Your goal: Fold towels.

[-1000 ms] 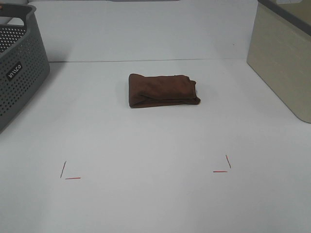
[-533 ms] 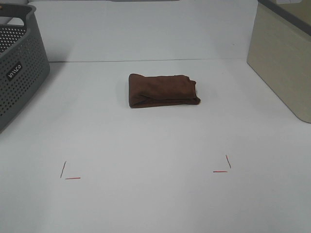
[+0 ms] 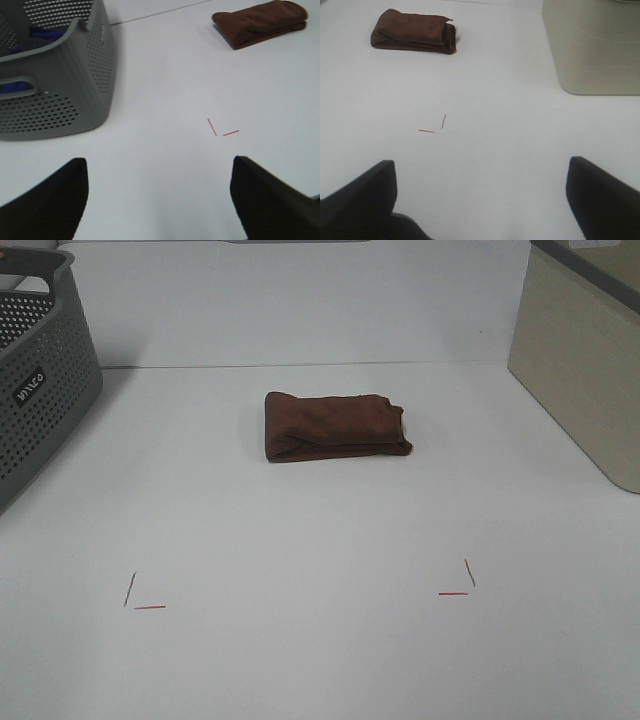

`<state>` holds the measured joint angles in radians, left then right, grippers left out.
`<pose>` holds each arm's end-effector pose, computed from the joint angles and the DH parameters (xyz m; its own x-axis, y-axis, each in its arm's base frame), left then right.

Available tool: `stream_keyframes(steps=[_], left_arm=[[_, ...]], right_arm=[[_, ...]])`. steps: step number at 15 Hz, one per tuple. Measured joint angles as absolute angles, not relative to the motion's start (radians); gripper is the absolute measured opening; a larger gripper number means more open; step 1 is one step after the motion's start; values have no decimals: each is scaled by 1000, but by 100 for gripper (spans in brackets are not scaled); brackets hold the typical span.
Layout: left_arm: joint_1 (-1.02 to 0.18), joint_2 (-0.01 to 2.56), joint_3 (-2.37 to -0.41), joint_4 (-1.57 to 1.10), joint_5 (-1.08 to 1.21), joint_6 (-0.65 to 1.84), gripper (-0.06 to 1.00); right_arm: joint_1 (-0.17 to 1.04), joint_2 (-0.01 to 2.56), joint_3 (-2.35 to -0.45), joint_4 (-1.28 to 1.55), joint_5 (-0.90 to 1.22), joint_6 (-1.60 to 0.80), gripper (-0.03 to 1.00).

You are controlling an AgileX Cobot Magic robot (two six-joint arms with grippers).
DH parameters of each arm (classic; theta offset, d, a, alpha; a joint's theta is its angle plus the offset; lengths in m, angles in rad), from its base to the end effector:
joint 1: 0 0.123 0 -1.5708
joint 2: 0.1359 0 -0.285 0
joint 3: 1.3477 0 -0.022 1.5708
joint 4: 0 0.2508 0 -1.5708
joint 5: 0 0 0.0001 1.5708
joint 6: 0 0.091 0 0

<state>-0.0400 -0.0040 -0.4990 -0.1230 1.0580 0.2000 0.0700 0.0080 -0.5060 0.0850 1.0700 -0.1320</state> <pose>-0.0059 -0.0095 0.2777 -0.4245 0.1553 -0.8920 0.1962 0.9776 0.0768 -0.0053 0.0064 0.2785 -0.4493 -0.1225 -0.8850 -0.1771 0.9831 -0.0461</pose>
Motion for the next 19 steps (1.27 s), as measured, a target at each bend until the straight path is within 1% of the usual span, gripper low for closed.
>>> stream_keyframes(steps=[1, 3, 19], left_arm=[[12, -4, -499, -123, 1058, 200, 75], [51, -4, -499, -123, 1058, 200, 75], [55, -5, -499, -123, 1058, 200, 75]], right_arm=[[50, 8, -506, 86, 1070, -132, 86], [42, 8, -506, 92, 1070, -132, 86], [40, -5, -506, 93, 1070, -132, 86]])
